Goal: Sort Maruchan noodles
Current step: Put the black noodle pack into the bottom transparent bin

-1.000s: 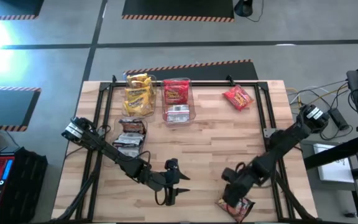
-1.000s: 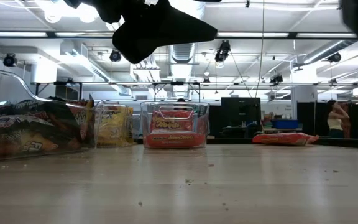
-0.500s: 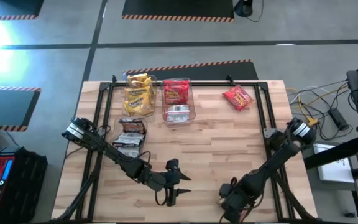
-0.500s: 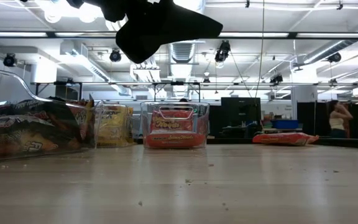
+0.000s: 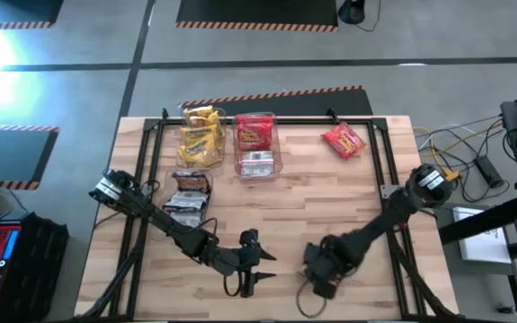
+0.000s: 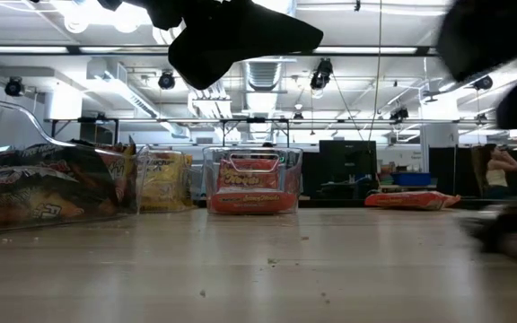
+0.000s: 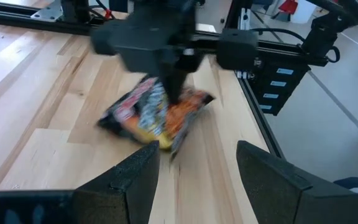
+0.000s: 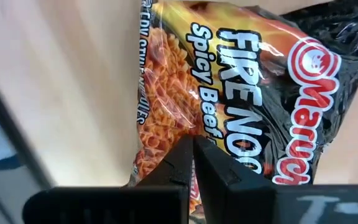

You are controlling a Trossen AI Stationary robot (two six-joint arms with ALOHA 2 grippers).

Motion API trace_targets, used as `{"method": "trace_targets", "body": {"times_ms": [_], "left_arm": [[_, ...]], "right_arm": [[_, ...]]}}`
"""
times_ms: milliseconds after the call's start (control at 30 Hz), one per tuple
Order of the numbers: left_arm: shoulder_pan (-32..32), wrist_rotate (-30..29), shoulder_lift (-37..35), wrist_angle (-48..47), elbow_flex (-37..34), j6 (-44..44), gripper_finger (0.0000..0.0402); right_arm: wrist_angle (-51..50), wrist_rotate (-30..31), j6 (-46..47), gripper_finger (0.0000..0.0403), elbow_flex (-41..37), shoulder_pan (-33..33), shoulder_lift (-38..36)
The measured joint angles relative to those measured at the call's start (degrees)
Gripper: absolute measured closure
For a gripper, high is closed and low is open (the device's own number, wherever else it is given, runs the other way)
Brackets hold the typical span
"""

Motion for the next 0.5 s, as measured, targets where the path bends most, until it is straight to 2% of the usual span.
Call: {"method": "trace_targets", "body": {"times_ms": [267,367,500], "left_arm": [[0.36,0.0,0.0,-0.1,0.0,-0.07,0.0205],[0.83,0.02,0.0,-0.71,0.0,-0.22,0.0205],[1.6,0.13,-0.11,-1.16,0.0,-1.07,0.0205]], "right_arm": [[2.67,8.69,-15.53,0.0394,1.31,-8.04,-0.17],[2.18,12.11,-18.96,0.0394,3.33,-8.8,-0.5],[2.94,12.5,-19.23,0.0394,6.17,-7.56,-1.74]]}}
